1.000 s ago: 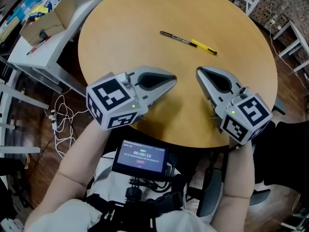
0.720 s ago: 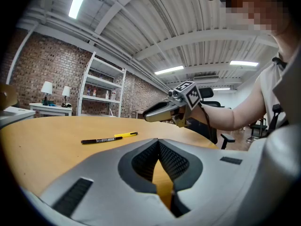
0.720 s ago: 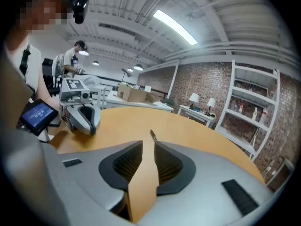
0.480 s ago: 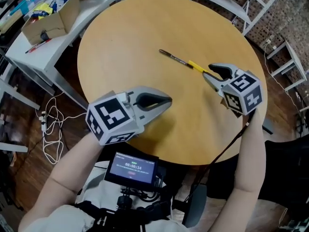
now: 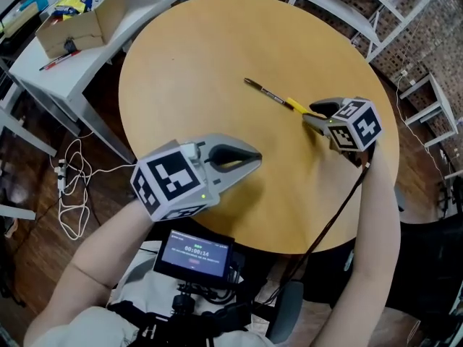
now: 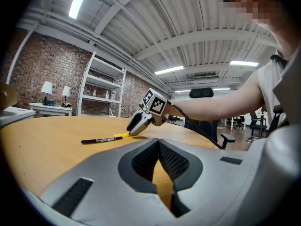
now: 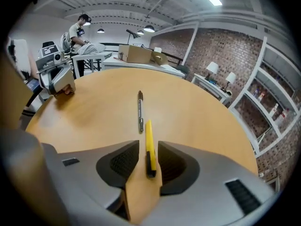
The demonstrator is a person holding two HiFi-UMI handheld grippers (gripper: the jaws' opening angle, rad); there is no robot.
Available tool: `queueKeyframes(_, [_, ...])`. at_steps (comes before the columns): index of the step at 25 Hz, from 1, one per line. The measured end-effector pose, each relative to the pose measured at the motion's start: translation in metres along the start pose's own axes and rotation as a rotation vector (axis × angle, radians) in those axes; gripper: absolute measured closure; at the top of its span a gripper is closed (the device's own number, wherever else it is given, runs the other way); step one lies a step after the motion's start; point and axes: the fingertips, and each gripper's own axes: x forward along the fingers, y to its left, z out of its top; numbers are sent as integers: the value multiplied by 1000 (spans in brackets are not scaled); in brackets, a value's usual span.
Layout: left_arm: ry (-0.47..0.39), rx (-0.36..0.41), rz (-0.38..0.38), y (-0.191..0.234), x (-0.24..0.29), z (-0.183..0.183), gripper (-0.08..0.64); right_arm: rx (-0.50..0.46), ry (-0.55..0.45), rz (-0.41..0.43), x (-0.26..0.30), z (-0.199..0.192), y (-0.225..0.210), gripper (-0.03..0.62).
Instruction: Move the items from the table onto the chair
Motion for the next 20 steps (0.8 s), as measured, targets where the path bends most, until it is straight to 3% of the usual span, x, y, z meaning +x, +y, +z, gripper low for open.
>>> queueKeyframes(3, [-4, -1, 2, 0, 2, 1, 551, 18, 21, 35, 4, -6, -2, 457])
queueKeyframes(7, [-6, -2, -10, -3, 3, 1, 551, 120, -12, 91, 3, -12, -2, 458])
queueKeyframes(10, [-3, -2, -4, -2, 1, 0, 551, 169, -40, 137, 5, -9, 3, 502])
queueKeyframes(16, [-3, -2, -3, -1, 2, 0, 551, 175, -21, 121, 5, -8, 5, 531])
queueKeyframes(20, [-2, -2, -7, 0, 1, -1, 551, 215, -71, 84, 0, -10, 4, 532])
